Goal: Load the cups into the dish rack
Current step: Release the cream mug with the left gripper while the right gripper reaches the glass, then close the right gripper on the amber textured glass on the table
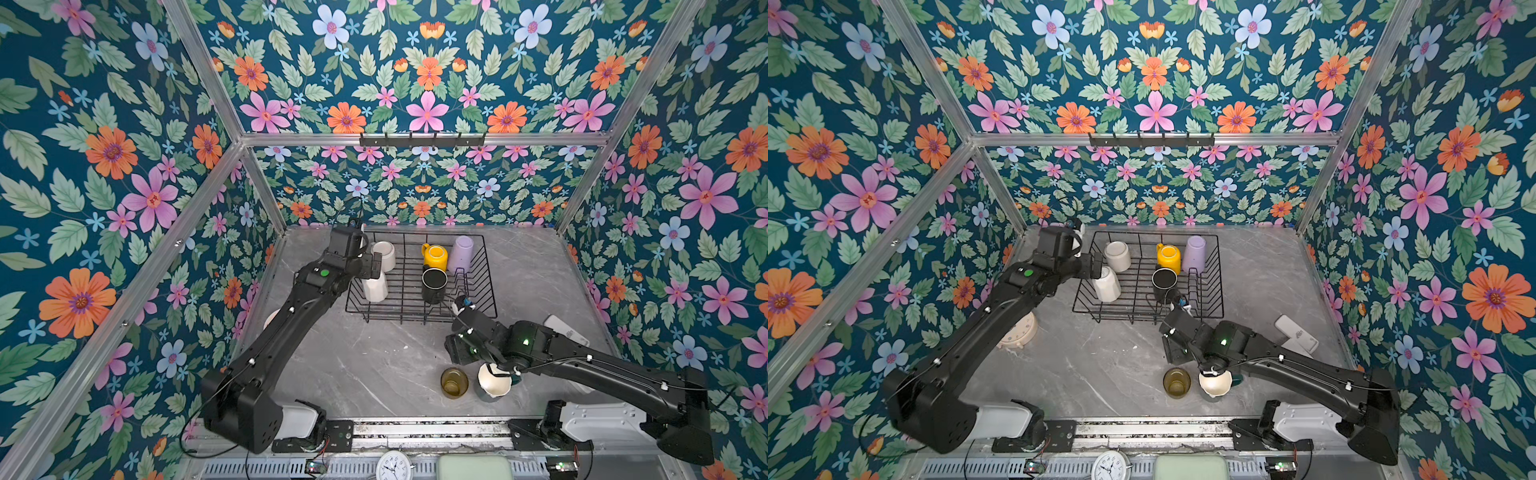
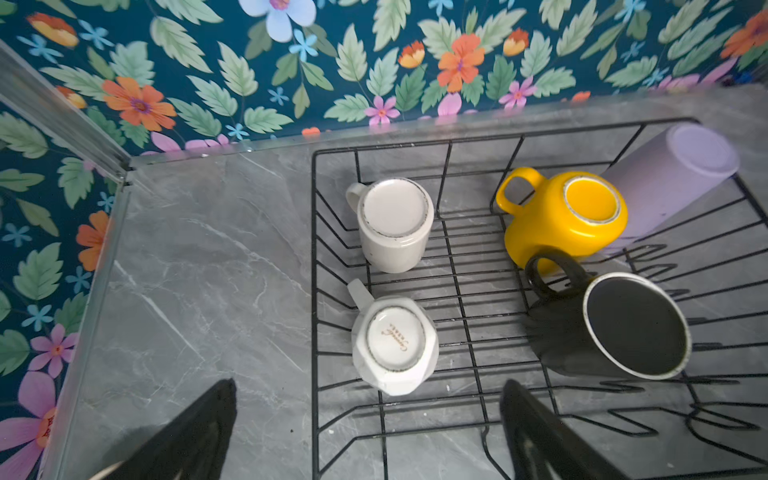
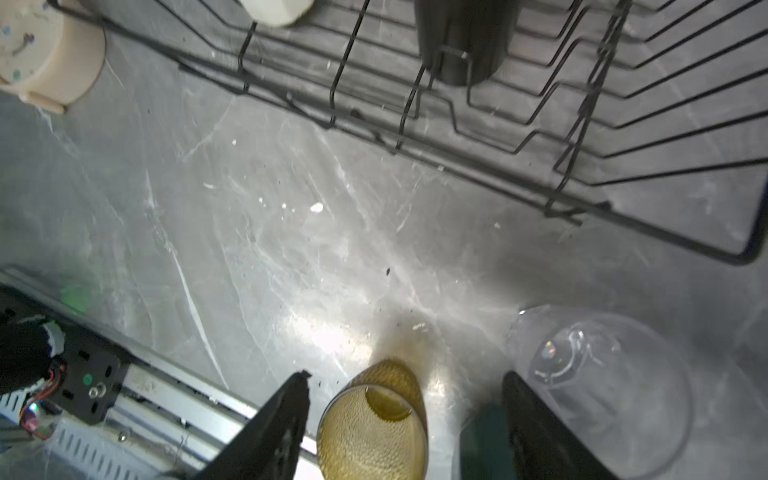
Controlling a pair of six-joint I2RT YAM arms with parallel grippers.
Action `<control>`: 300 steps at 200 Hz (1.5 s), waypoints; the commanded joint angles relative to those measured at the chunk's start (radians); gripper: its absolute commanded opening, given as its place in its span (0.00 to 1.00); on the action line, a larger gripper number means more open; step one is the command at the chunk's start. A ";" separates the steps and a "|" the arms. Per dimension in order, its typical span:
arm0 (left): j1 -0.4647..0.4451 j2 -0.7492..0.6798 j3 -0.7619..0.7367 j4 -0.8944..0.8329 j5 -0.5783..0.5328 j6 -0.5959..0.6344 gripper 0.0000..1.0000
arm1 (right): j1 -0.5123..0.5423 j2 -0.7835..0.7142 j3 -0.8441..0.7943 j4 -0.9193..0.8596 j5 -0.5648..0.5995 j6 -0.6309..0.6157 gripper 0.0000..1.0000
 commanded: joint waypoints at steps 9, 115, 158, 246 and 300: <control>0.011 -0.129 -0.106 0.169 -0.042 -0.045 1.00 | 0.102 0.075 0.039 -0.121 0.063 0.189 0.72; 0.021 -0.334 -0.234 0.196 -0.122 -0.075 1.00 | 0.217 0.233 -0.015 -0.006 -0.081 0.374 0.46; 0.022 -0.364 -0.246 0.198 -0.146 -0.086 1.00 | 0.217 0.294 -0.035 0.057 -0.100 0.388 0.38; 0.021 -0.441 -0.319 0.243 -0.219 -0.134 1.00 | 0.218 0.332 -0.009 0.036 -0.077 0.356 0.07; 0.022 -0.452 -0.351 0.269 -0.203 -0.169 1.00 | 0.185 0.247 0.013 -0.016 -0.033 0.306 0.00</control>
